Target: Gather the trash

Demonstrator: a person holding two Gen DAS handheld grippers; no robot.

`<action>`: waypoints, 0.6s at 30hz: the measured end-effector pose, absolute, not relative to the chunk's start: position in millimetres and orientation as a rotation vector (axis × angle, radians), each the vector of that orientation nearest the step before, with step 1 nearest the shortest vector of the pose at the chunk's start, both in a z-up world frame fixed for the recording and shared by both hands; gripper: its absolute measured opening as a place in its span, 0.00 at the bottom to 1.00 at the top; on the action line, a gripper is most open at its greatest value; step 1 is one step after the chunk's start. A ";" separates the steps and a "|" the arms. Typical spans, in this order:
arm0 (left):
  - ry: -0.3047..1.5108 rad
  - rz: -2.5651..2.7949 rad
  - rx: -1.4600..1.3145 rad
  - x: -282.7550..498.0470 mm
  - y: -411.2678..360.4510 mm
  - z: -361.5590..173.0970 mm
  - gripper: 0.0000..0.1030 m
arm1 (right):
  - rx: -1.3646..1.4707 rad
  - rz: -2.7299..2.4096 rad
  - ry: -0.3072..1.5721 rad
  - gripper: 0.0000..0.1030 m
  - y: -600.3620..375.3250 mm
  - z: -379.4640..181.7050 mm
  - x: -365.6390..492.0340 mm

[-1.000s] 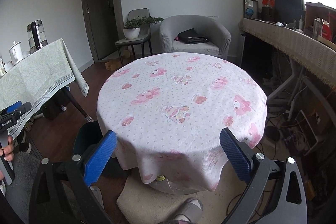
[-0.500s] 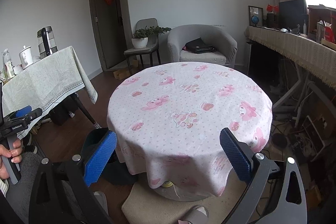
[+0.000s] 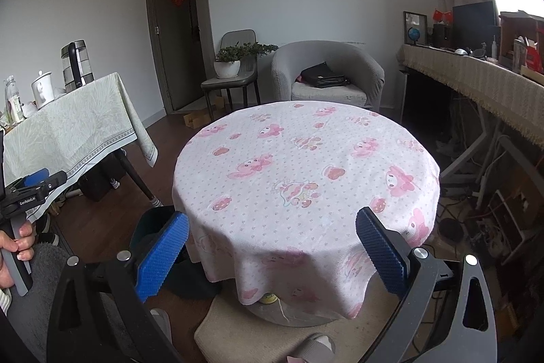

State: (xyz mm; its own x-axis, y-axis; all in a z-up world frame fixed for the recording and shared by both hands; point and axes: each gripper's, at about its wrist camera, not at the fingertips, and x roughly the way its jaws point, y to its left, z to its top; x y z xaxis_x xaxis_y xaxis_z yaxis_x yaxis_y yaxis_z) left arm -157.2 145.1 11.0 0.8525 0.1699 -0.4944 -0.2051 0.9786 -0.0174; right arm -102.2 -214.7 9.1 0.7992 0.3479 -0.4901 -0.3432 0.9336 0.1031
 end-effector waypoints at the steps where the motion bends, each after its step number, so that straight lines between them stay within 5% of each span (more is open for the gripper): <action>1: 0.513 0.197 -0.069 -157.3 144.8 11.0 0.97 | 0.006 0.370 0.527 0.97 -213.8 9.5 -102.5; 18: 0.509 0.202 -0.088 -159.6 150.1 9.5 0.97 | -0.024 0.368 0.518 0.97 -206.0 10.5 -105.5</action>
